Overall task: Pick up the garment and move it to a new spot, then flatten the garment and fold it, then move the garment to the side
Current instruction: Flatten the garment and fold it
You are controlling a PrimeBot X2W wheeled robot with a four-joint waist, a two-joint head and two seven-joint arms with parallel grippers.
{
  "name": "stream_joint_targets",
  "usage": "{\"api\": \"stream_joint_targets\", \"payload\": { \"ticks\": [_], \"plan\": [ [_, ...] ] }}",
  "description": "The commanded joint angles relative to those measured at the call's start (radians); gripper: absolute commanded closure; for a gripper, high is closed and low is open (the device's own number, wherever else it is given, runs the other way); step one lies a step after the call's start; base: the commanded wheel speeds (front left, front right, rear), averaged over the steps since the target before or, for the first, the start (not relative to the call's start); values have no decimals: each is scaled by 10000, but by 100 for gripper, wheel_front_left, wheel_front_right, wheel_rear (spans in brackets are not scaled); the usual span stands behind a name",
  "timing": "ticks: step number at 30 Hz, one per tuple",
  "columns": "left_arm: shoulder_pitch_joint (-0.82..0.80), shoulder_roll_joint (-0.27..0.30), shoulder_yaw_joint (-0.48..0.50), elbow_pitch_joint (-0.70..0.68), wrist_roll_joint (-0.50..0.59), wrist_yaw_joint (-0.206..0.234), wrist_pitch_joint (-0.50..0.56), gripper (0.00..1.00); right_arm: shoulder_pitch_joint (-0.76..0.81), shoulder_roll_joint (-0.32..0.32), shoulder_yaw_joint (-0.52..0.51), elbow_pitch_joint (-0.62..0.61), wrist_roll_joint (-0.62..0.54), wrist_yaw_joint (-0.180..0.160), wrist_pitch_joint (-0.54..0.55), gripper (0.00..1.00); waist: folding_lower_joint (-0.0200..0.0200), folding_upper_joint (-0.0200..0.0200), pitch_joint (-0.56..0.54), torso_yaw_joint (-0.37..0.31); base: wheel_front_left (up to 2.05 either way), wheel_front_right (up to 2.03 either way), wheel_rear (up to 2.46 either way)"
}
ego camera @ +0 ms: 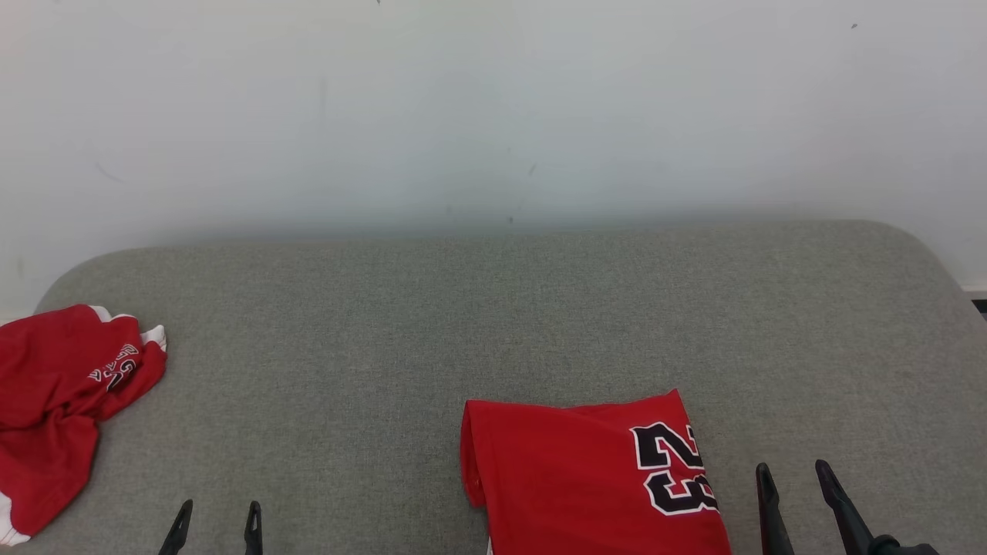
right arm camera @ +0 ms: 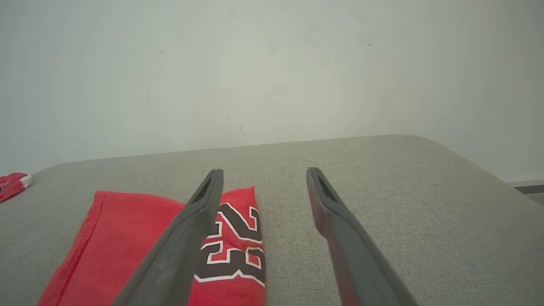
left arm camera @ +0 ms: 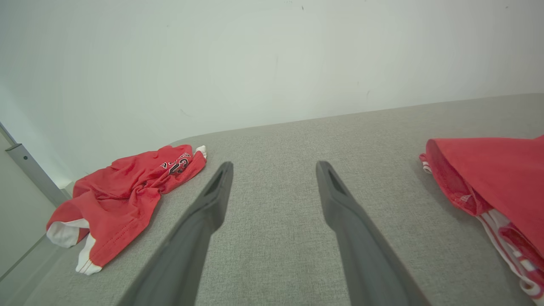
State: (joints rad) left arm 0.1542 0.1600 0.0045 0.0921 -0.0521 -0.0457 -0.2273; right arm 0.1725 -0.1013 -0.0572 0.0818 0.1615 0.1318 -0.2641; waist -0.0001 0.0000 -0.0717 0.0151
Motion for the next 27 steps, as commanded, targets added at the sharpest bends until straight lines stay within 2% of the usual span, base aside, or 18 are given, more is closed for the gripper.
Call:
{"api": "stream_joint_targets", "payload": {
  "ticks": [1, 27],
  "plan": [
    [90, 45, -3, -50, -41, -41, 15, 0, 86, -11, 18, 2, -89, -26, 2, 0, 1, 0, -4, -2, 0, 0, 0],
    [202, 146, -121, -236, -410, 108, 219, 0, 6, -172, 264, 208, 28, -26, 1, 0, 1, 0, 25, 64, 0, 0, 0]
  ]
}}
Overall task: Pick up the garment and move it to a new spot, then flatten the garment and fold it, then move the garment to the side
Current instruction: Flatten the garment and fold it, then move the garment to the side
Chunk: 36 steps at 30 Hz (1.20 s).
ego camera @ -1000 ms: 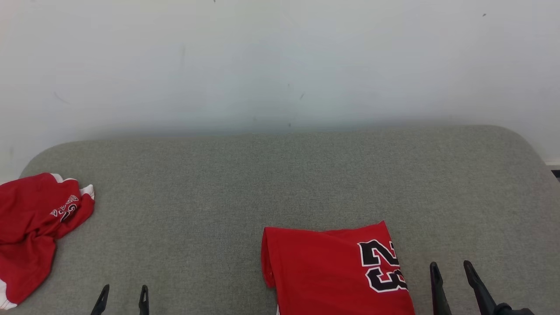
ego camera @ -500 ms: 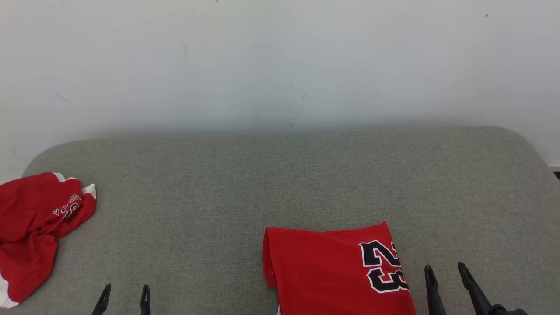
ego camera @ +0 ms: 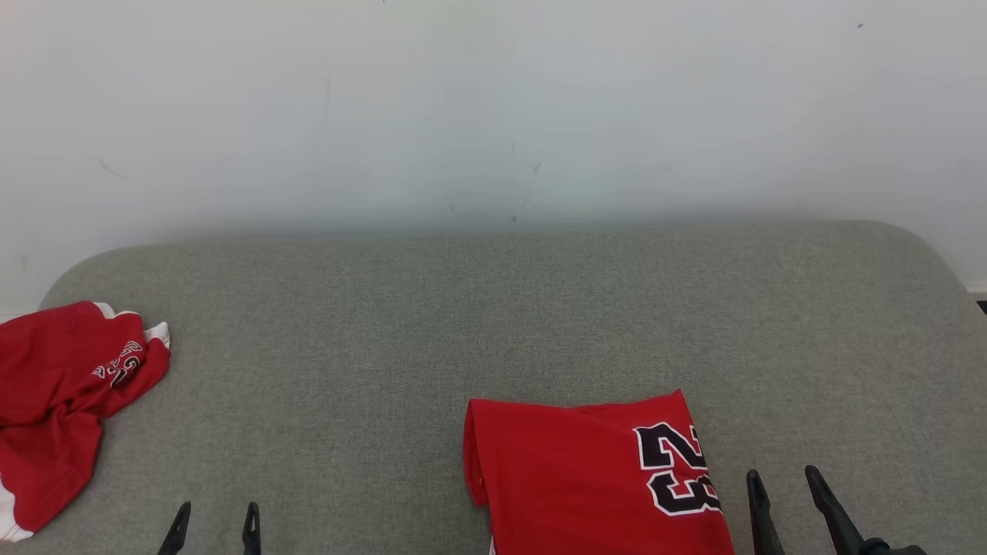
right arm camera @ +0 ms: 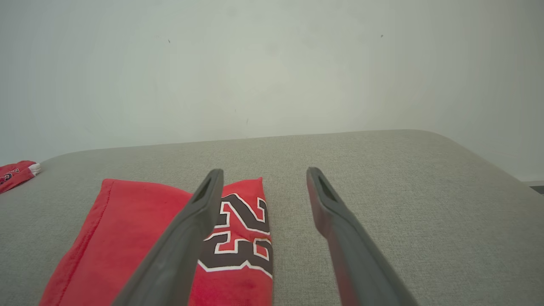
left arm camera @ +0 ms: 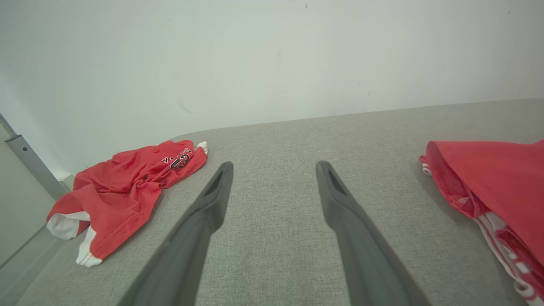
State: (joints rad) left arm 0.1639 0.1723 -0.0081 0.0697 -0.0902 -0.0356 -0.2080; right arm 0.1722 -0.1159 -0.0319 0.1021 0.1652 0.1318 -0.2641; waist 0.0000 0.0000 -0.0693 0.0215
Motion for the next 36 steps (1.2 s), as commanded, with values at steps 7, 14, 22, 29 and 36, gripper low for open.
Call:
{"api": "stream_joint_targets", "payload": {
  "ticks": [7, 14, 22, 29, 36],
  "plan": [
    [105, 65, -46, 7, -57, 89, 20, 0, 23, -31, 0, 72, -14, -26, 16, 0, 0, 0, -9, 12, 0, 0, 0],
    [48, 62, -85, 69, -116, 171, -10, 0, -389, -74, 39, 476, 37, -26, 250, 0, 0, 0, 18, 40, 0, 0, 0],
    [-229, 20, -246, 145, -111, 190, -24, 0, -1591, -428, 427, 1884, 108, -26, 804, 0, 0, 0, 212, 235, 0, 0, 0],
    [-469, -17, -502, 275, -59, 133, -20, 0, -2631, -563, 714, 4137, 436, -26, 870, 0, 0, 0, 476, 639, 0, 0, 0],
    [-686, -17, -578, 330, -165, 170, -35, 0, -3520, -616, 904, 6258, 642, -26, 498, 0, 0, 0, 805, 828, 0, 0, 0]
  ]
}}
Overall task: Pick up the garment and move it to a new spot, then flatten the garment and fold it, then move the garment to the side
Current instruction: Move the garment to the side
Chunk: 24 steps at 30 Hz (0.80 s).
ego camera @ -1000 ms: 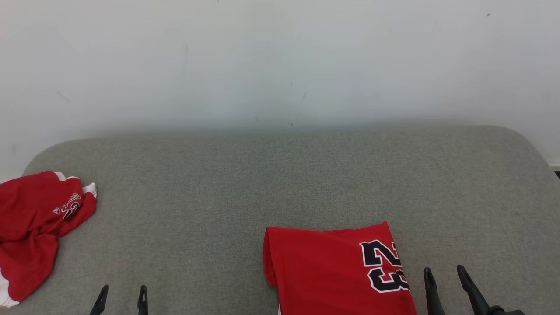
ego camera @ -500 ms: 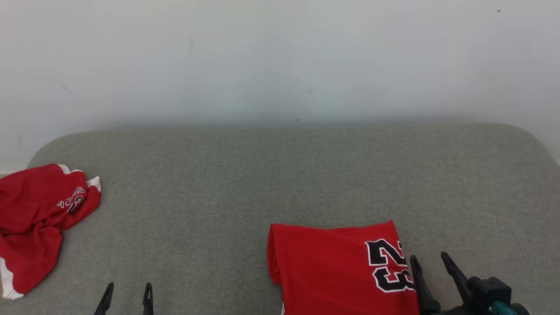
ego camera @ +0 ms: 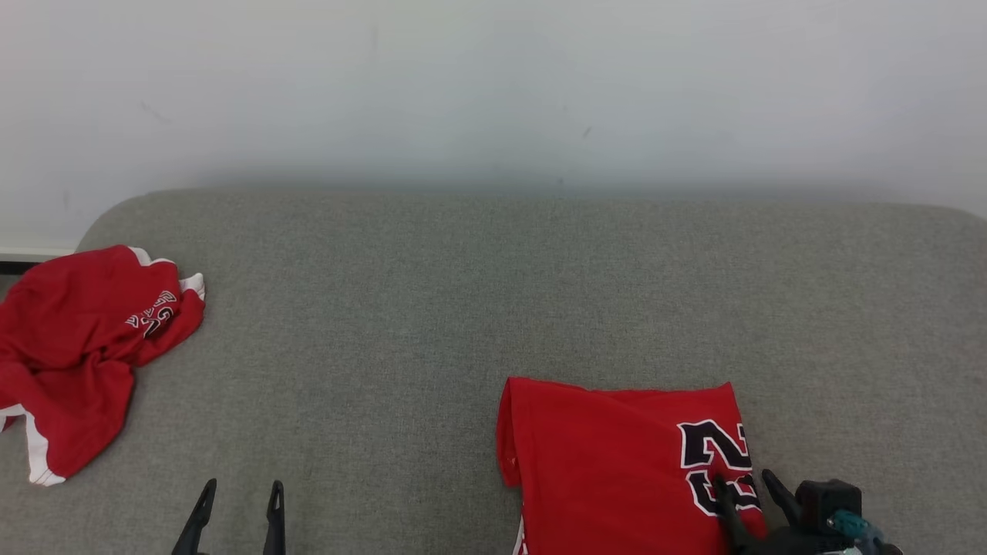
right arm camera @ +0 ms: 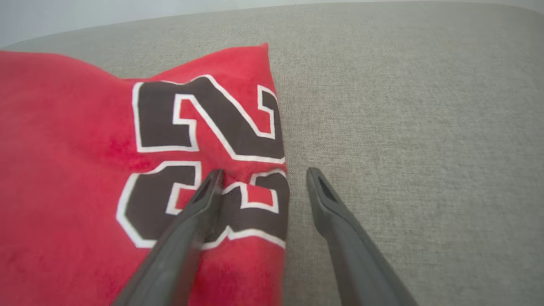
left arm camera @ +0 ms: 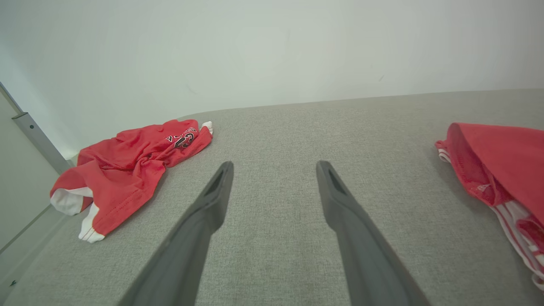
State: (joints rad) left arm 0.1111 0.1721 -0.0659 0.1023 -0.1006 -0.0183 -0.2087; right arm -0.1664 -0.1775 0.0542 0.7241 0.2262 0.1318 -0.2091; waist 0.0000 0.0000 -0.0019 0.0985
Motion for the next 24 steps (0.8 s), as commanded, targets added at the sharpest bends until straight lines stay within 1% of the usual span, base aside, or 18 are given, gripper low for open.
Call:
{"api": "stream_joint_targets", "payload": {
  "ticks": [1, 4, 6, 7, 8, 9, 13, 15, 17, 24],
  "plan": [
    [-194, -11, -1, 12, -67, 12, -32, 0, -298, -7, 100, 270, 51, -26, -124, 0, 0, 0, 188, 62, 0, 0, 0],
    [-259, 22, -3, 77, -90, 39, -59, 0, -770, 33, 352, 1047, 126, -26, -177, 0, 0, 0, 275, 59, 0, 0, 0],
    [-356, 38, -16, 128, -111, 40, -69, 0, -1027, 66, 623, 1604, 263, -26, -14, 0, 0, 0, 306, 71, 0, 0, 0],
    [-398, 43, -19, 160, -135, 37, -76, 0, -1143, 84, 771, 1835, 371, -26, 42, 19, 0, 0, 310, 82, 0, 0, 0],
    [-419, 48, -29, 194, -149, 29, -84, 0, -1237, 90, 902, 2006, 490, -26, 65, 89, 0, 0, 310, 94, 0, 0, 0],
    [-432, 50, -35, 232, -167, 24, -96, 0, -1320, 62, 1017, 2159, 623, -26, 55, 100, 0, 0, 310, 101, 0, 0, 0],
    [-492, 19, 50, 330, -330, 64, -168, 0, -1798, -161, 1325, 2319, 1208, -26, -126, 100, 0, 0, 405, -1, 0, 0, 0],
    [-476, -90, 7, 346, -333, 162, -235, 0, -2406, -444, 1627, 2196, 1496, -26, -243, 100, 0, 0, 629, -157, 0, 0, 0],
    [-651, -51, 65, 385, -431, 120, -290, 0, -2808, -636, 1892, 2107, 1663, -26, -282, 100, 0, 0, 847, -261, 0, 0, 0],
    [-1437, -164, -127, 454, -331, 73, -439, 0, -4633, -1636, 2539, 1802, 2110, -26, -180, 100, 0, 0, 2051, -531, 0, 0, 0]
  ]
}}
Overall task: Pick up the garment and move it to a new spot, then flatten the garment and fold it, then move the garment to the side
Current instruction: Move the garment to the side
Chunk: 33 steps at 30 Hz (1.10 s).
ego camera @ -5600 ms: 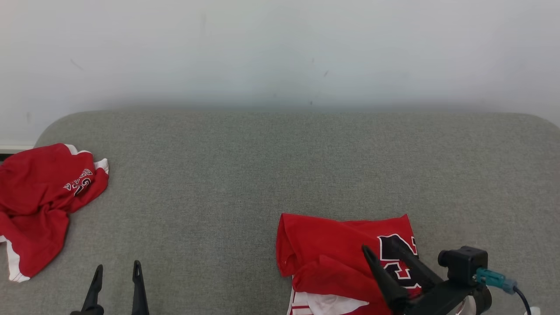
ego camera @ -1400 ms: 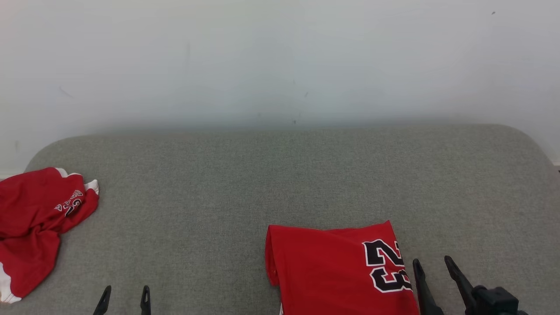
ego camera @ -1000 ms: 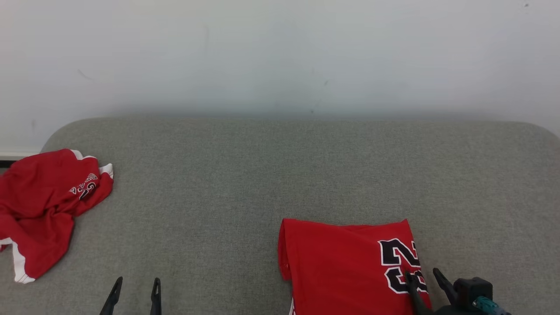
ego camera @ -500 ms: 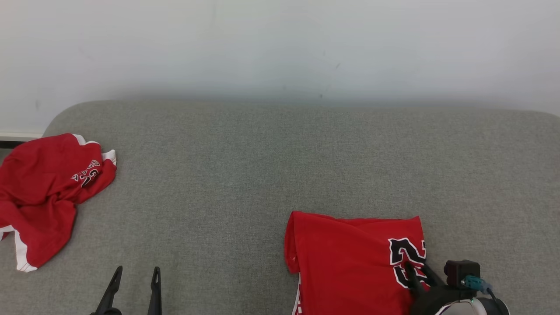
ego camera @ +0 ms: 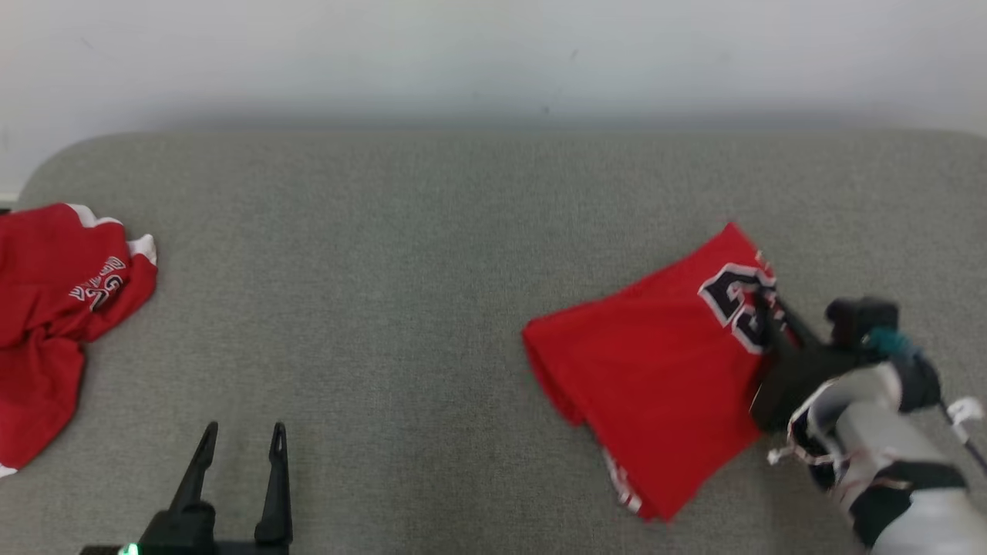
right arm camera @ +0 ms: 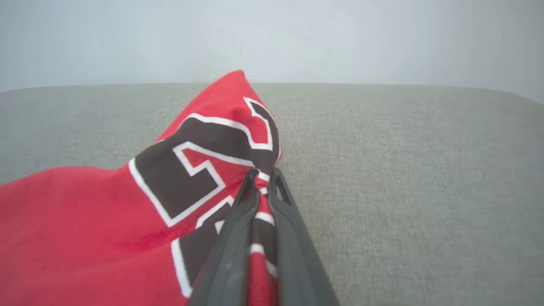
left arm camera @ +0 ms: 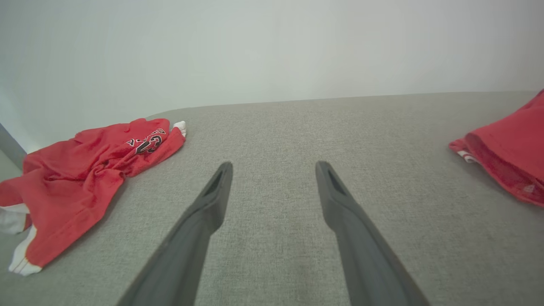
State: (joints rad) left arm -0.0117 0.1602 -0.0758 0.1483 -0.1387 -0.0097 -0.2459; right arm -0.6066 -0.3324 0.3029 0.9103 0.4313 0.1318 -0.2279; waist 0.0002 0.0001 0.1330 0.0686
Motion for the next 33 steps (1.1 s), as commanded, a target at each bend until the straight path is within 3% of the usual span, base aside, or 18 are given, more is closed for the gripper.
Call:
{"api": "stream_joint_targets", "payload": {
  "ticks": [1, 10, 16, 23, 33],
  "plan": [
    [-208, -45, -28, -6, 50, -14, -67, 0, -231, -86, 52, -60, 59, -26, 8, 100, -2, -1, 701, -231, 0, 0, 0],
    [-1515, 8, -202, -314, 224, -80, -167, 0, -2190, -2061, 578, -14, 401, -26, 88, 100, -2, -1, 2443, -578, 0, 0, 0],
    [-1920, 463, -76, -922, 509, -35, -185, 0, -3378, -3271, 858, -108, 535, -27, 126, 100, -2, -1, 3441, -1265, 0, 0, 0],
    [-2225, 1011, 78, -1987, 738, 12, 12, 0, -4690, -4191, 1283, -25, 820, -26, 332, 100, -2, -1, 4369, -1974, 0, 0, 0],
    [-1979, 1811, 513, -3957, 1011, 122, 716, 0, -6424, -4586, 1722, 286, 604, -26, 489, 100, -2, -1, 5375, -2829, 0, 0, 0]
  ]
}}
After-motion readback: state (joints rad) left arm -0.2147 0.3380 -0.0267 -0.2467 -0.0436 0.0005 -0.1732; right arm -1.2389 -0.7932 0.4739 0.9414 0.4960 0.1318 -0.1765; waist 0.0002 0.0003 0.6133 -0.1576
